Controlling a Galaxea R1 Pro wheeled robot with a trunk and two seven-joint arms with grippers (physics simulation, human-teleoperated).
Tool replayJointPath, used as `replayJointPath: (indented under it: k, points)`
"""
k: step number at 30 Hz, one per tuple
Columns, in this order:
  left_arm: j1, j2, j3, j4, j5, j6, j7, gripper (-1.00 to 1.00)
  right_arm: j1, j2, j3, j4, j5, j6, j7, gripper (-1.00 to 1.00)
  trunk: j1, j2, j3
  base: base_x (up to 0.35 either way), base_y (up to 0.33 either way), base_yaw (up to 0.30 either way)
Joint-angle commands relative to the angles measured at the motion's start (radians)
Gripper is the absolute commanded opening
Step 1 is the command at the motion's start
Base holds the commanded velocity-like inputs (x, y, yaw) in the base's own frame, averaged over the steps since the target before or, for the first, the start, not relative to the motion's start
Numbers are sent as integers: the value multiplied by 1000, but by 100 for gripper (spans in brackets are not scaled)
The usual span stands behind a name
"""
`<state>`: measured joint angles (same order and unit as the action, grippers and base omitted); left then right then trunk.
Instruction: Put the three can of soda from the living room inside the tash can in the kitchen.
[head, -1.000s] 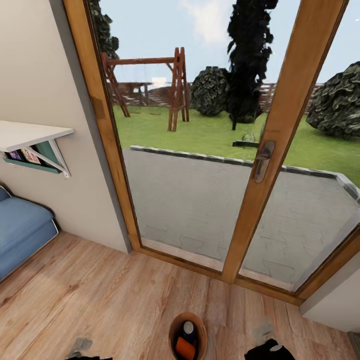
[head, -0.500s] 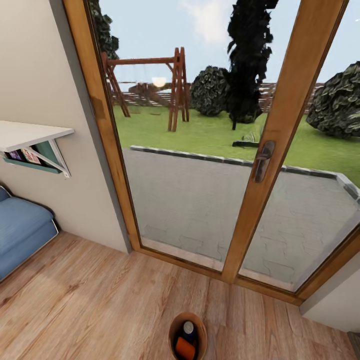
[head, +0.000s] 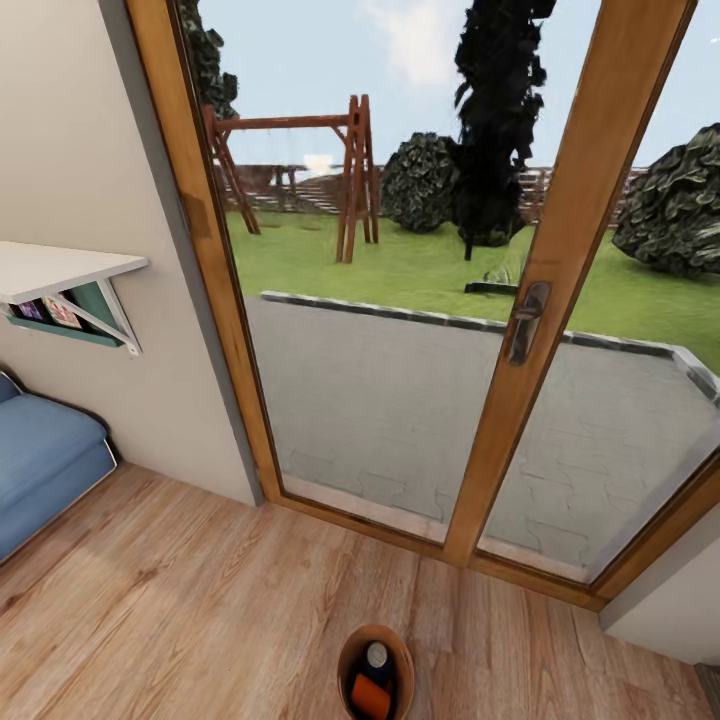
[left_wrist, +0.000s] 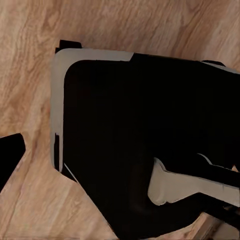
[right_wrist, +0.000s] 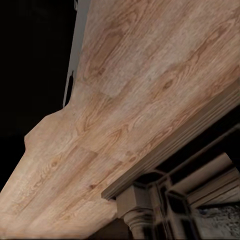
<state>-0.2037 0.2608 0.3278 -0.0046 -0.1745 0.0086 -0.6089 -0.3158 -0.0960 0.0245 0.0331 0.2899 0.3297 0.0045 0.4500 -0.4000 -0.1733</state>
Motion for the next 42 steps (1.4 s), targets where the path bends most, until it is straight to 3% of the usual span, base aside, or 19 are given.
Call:
replayJointPath:
  k: [1, 6, 7, 9, 12, 19, 32, 42]
  points:
    - [4, -2, 0, 0, 0, 0, 52, 100, 6, 0, 0, 0, -1, -1, -1, 100, 0, 0, 0, 0, 0, 0]
    - [10, -15, 0, 0, 0, 1, 205, 100, 14, 1, 1, 1, 0, -5, -2, 100, 0, 0, 0, 0, 0, 0]
    - [11, -32, 0, 0, 0, 0, 343, 100, 16, 1, 1, 1, 2, -14, -4, 100, 0, 0, 0, 0, 0, 0]
    - [12, -47, 0, 0, 0, -2, 472, 100, 16, 3, 2, 1, 1, -31, -5, 100, 0, 0, 0, 0, 0, 0]
    - [12, -63, 2, -1, -4, -12, 565, 100, 17, 13, 1, 1, 4, -84, -6, 100, 0, 0, 0, 0, 0, 0]
    - [12, -109, 2, -4, -9, -15, 591, 100, 17, 18, 2, 1, 4, -150, -6, 100, 0, 0, 0, 0, 0, 0]
    - [12, -172, 7, -9, -1, -18, 593, 100, 17, 18, 0, 1, 0, -276, -6, 100, 0, 0, 0, 0, 0, 0]
    - [12, -179, 7, -9, 0, -18, 594, 100, 17, 18, 0, 1, 0, -289, -6, 100, 0, 0, 0, 0, 0, 0]
